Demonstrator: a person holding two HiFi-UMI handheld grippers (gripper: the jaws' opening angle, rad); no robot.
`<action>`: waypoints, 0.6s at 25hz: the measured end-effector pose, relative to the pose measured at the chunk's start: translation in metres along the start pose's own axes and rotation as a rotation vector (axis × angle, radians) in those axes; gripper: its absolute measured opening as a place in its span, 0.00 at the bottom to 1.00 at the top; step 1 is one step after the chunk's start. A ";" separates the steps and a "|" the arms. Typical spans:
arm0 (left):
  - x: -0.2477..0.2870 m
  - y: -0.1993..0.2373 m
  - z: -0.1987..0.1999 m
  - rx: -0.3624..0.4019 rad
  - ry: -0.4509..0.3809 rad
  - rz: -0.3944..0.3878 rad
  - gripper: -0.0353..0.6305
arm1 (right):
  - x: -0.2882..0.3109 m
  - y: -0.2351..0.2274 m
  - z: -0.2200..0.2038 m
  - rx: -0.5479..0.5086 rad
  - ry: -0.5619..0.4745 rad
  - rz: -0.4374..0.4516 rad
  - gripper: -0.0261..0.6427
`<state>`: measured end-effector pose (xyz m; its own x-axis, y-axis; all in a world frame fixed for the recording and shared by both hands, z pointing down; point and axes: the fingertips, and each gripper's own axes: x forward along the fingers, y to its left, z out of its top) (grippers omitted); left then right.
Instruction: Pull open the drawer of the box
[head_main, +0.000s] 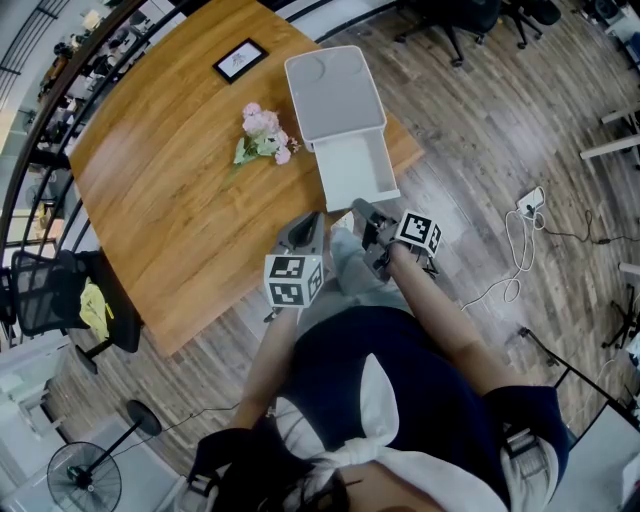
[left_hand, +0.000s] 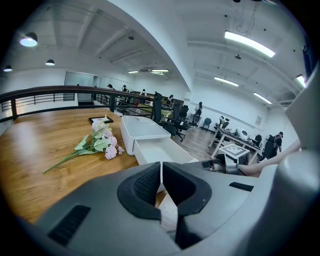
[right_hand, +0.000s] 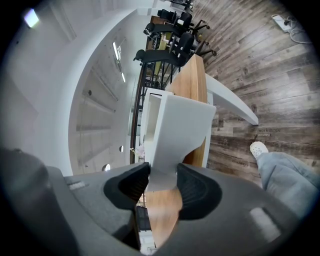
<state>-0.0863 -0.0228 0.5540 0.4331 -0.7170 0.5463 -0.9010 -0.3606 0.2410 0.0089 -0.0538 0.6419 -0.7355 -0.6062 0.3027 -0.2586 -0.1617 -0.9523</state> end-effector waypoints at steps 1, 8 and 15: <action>0.000 0.000 0.000 0.001 -0.001 0.000 0.10 | 0.000 0.000 0.000 -0.003 0.004 -0.001 0.30; 0.000 -0.003 0.002 0.004 -0.009 -0.002 0.10 | -0.001 0.003 -0.003 -0.024 0.024 -0.001 0.33; 0.002 -0.008 0.003 0.004 -0.017 -0.009 0.10 | -0.012 0.014 -0.006 -0.139 0.055 -0.046 0.33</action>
<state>-0.0780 -0.0231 0.5504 0.4411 -0.7239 0.5304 -0.8972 -0.3693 0.2420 0.0100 -0.0445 0.6254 -0.7534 -0.5561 0.3509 -0.3742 -0.0761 -0.9242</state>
